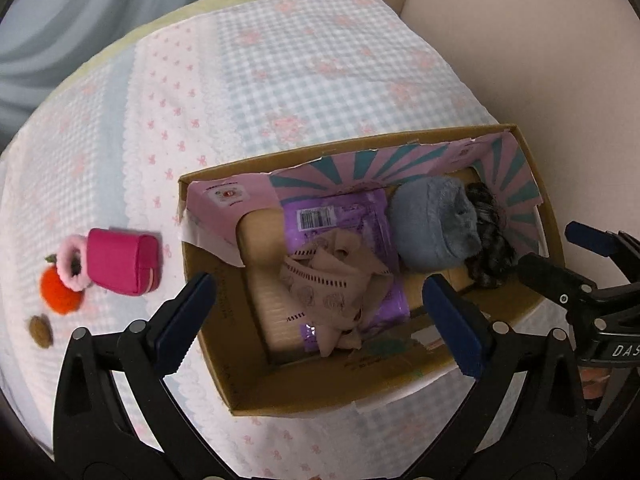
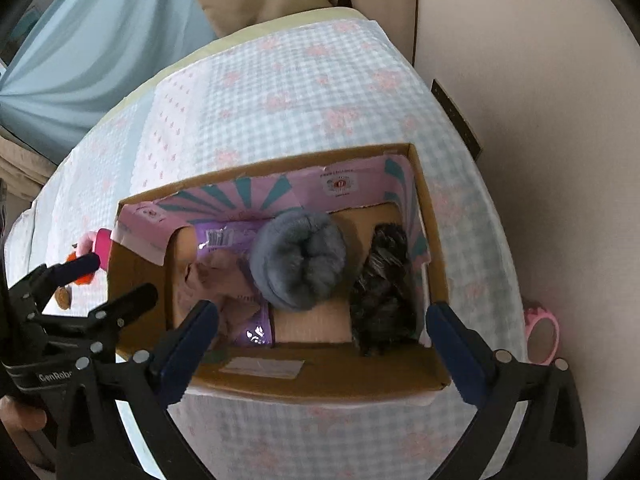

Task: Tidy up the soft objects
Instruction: 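Open both tools to release the items and withdraw from the box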

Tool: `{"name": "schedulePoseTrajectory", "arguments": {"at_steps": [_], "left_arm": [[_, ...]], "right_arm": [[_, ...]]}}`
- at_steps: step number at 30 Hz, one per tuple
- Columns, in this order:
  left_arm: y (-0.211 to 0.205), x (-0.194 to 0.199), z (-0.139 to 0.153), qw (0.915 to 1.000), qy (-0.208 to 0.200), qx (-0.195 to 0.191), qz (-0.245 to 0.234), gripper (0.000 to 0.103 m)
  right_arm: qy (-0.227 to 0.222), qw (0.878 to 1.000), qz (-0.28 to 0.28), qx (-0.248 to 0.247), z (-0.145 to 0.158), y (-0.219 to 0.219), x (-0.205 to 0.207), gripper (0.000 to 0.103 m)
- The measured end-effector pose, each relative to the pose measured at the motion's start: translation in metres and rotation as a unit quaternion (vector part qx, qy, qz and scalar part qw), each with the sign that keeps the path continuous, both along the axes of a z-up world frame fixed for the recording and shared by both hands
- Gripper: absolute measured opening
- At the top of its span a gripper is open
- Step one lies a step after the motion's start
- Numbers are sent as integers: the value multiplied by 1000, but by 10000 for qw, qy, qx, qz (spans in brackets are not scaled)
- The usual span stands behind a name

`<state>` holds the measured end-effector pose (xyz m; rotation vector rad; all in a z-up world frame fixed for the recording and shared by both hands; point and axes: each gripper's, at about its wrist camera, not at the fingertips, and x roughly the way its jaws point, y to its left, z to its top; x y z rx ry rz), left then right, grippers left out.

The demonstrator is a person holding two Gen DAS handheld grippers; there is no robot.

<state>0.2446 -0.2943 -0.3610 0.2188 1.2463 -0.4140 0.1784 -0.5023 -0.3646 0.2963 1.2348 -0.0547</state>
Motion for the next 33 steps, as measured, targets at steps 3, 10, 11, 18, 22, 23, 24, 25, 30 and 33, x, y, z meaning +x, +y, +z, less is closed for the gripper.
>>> {"name": "schedulePoseTrajectory", "arguments": {"at_steps": [3, 10, 11, 18, 22, 23, 24, 25, 30, 33], "left_arm": [[3, -3, 2, 10000, 40, -28, 9, 103], [12, -13, 24, 9999, -129, -26, 40, 103], [13, -15, 28, 9999, -165, -24, 43, 103], [27, -31, 73, 9987, -472, -88, 140, 103], [36, -43, 106, 9972, -709, -147, 200, 103], [40, -48, 118, 9964, -800, -176, 227, 103], [44, -52, 128, 9956, -877, -203, 252, 103], [49, -57, 139, 9946, -970, -229, 284, 103], [75, -80, 187, 9888, -1356, -418, 469, 103], [94, -96, 210, 9836, -1602, -506, 648, 103]], "right_arm": [[43, 10000, -25, 48, -1, 1, -3, 103], [-137, 9998, -63, 123, 21, 4, -7, 103], [-149, 9997, -92, 158, 24, 4, -8, 103], [-425, 9989, -164, 59, 68, 10, -20, 103], [-572, 9983, -101, -95, 100, 23, -31, 103], [-637, 9979, -83, -128, 111, 26, -35, 103], [-702, 9974, -62, -174, 120, 29, -38, 103], [-766, 9968, -39, -235, 129, 33, -41, 103], [-1136, 9918, 20, -590, 177, 51, -59, 103], [-1345, 9880, 14, -752, 202, 61, -72, 103]]}}
